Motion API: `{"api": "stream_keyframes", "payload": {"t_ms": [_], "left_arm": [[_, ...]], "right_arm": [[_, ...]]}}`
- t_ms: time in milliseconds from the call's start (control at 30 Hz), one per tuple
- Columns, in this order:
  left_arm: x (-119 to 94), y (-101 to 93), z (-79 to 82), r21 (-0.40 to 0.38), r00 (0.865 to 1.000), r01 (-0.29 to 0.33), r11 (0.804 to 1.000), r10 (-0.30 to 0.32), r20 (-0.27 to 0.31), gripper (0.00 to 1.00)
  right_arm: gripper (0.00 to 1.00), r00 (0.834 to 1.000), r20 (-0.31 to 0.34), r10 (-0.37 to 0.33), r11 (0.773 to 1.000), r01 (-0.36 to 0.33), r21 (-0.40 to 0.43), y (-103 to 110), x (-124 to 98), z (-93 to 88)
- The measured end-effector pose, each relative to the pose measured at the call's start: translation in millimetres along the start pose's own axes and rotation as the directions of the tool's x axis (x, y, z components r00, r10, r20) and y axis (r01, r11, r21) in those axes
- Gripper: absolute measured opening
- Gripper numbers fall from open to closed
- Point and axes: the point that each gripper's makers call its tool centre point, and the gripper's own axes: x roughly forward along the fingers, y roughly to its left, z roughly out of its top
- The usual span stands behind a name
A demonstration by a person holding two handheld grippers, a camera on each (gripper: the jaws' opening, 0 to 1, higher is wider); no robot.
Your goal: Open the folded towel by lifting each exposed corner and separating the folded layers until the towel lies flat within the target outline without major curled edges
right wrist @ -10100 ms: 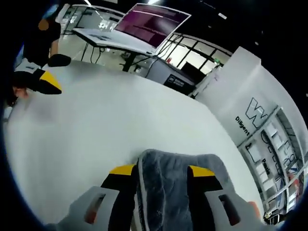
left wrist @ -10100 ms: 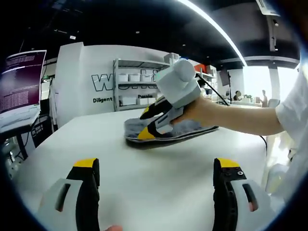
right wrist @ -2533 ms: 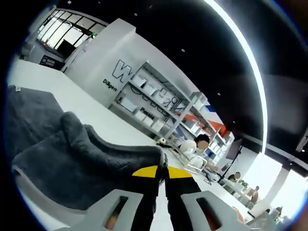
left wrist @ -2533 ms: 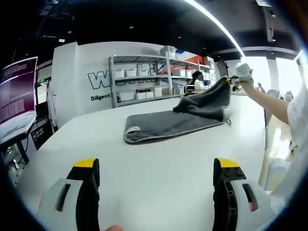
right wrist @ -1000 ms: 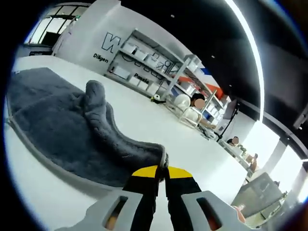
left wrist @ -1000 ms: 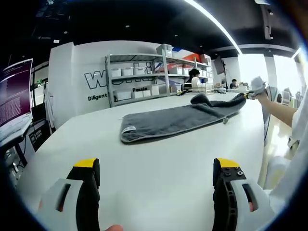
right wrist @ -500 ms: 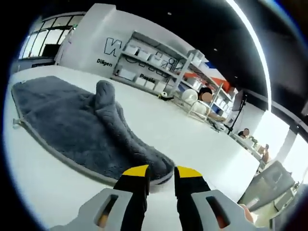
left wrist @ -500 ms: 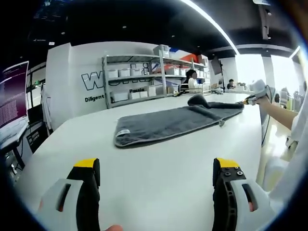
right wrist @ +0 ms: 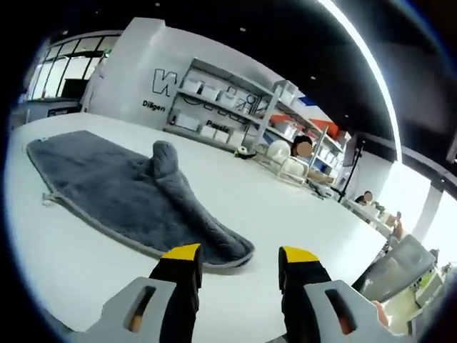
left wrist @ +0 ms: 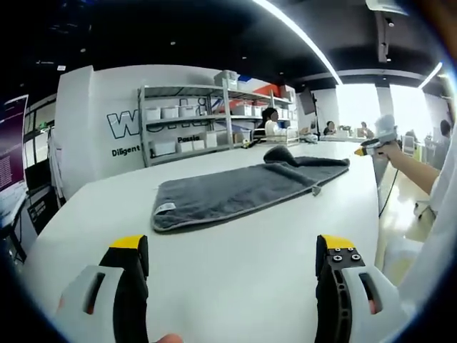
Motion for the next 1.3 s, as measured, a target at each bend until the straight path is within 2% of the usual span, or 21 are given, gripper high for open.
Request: {"api": "stream_keyframes", "payload": {"t_ms": [233, 433, 633, 833, 1000, 1167, 1300], "left_arm": [[-1, 1.8, 2.4, -0.008, 1.0, -0.006, 1.0, 0.006, 0.0, 0.96], [-2, 3.0, 3.9, -0.011, 1.0, -0.011, 1.0, 0.011, -0.001, 0.96], [1, 4.0, 1.6, -0.008, 1.0, -0.012, 1.0, 0.012, -0.015, 0.96], [2, 5.0, 3.3, -0.02, 1.0, -0.009, 1.0, 0.009, -0.009, 0.96], [3, 3.1, 3.3, -0.019, 1.0, -0.005, 1.0, 0.005, -0.009, 0.96], [3, 2.3, 3.3, -0.022, 1.0, -0.003, 1.0, 0.003, -0.008, 0.96], [4, 2.3, 2.5, -0.023, 1.0, -0.002, 1.0, 0.002, -0.009, 0.96]], "right_arm": [[0.6, 0.986, 0.01, 0.165, 0.986, -0.164, -0.021, 54, -3, 22.4], [0.75, 0.944, 0.06, 0.326, 0.945, -0.324, -0.039, 96, -10, 47.8], [0.85, 0.892, 0.049, 0.449, 0.894, -0.449, -0.006, 129, -20, 52.5], [0.93, 0.85, 0.049, 0.525, 0.851, -0.525, -0.009, 151, -25, 52.0], [0.99, 0.823, 0.032, 0.567, 0.823, -0.567, -0.025, 165, -26, 49.0], [0.99, 0.778, 0.038, 0.627, 0.779, -0.627, -0.023, 179, -32, 51.8], [0.99, 0.761, 0.036, 0.648, 0.762, -0.648, -0.021, 184, -34, 52.3]]}}
